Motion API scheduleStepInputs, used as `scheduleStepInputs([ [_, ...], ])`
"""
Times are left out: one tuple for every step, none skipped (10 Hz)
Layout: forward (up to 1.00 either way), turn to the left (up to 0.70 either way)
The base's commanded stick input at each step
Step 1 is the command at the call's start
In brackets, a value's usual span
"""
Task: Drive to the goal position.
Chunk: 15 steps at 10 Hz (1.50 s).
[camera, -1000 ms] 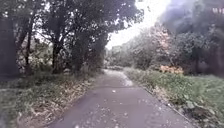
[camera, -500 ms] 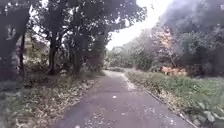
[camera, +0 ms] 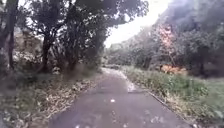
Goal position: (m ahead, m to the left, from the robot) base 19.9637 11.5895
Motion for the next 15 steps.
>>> scheduleStepInputs([
  [0.6, -0.11],
  [0.6, -0.06],
  [0.6, -0.02],
  [0.6, 0.0],
  [0.6, 0.0],
  [0.6, 0.0],
  [0.6, 0.0],
  [0.6, 0.0],
  [0.6, 0.0],
  [0.6, 0.0],
  [0.6, 0.0],
  [0.6, 0.0],
  [0.6, 0.0],
  [0.6, 0.0],
  [0.6, 0.0],
])
